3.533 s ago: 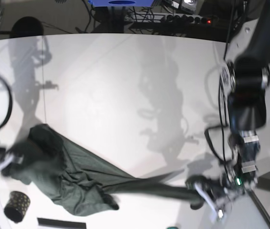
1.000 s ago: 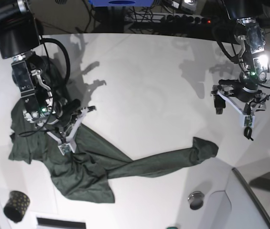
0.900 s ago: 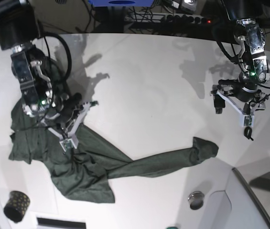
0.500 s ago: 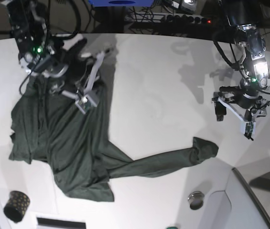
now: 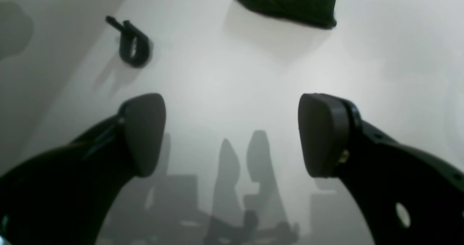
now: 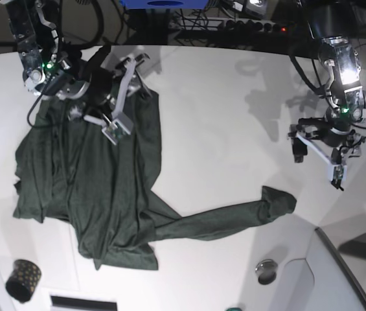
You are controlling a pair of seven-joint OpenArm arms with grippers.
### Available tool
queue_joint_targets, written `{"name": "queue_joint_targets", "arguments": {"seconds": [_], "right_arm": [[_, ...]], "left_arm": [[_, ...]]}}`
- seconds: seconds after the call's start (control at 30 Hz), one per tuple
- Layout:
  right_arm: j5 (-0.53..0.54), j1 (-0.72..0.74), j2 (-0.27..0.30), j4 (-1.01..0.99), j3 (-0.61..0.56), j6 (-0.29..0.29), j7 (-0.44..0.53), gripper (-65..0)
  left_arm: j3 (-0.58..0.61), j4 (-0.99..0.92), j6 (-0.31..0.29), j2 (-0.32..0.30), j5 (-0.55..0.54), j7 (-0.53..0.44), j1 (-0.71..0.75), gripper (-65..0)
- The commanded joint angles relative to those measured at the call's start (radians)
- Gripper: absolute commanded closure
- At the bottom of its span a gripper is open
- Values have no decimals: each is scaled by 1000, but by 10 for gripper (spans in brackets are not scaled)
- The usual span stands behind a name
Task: Layout the t-shirt on the table in an organized manner, then fold the t-shirt properly
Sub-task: 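Drag the shirt body with the right gripper toward the left gripper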
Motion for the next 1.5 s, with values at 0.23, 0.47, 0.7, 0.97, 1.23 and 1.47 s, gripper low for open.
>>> {"name": "queue_joint_targets", "arguments": {"seconds": [0.23,0.47,0.7,0.97,1.23,1.47], "right_arm": [[-4,359,-83,-310,-123,-215,48,-285],[-3,516,-92,-613,-335,-364,180,-291],[-3,569,-152,-866,-346,-367,262,-287],[4,534,-147,-795,-347,-366,292,0],[4,459,-172,-355,-347,-281,104,-5],[5,428,-244,-257,-436,-165,-9,-6]], "left_arm": [[-9,21,4,-58,-2,-189,161,-548],[-9,15,4,-52,-2,-209,187,-548],[-5,17,4,-49,-2,-211,184,-548],[-9,14,4,-49,-2,-211,183,-548],[-9,14,4,-55,-2,-211,178,-548],[-11,14,4,-56,-2,-211,152,-548]]}}
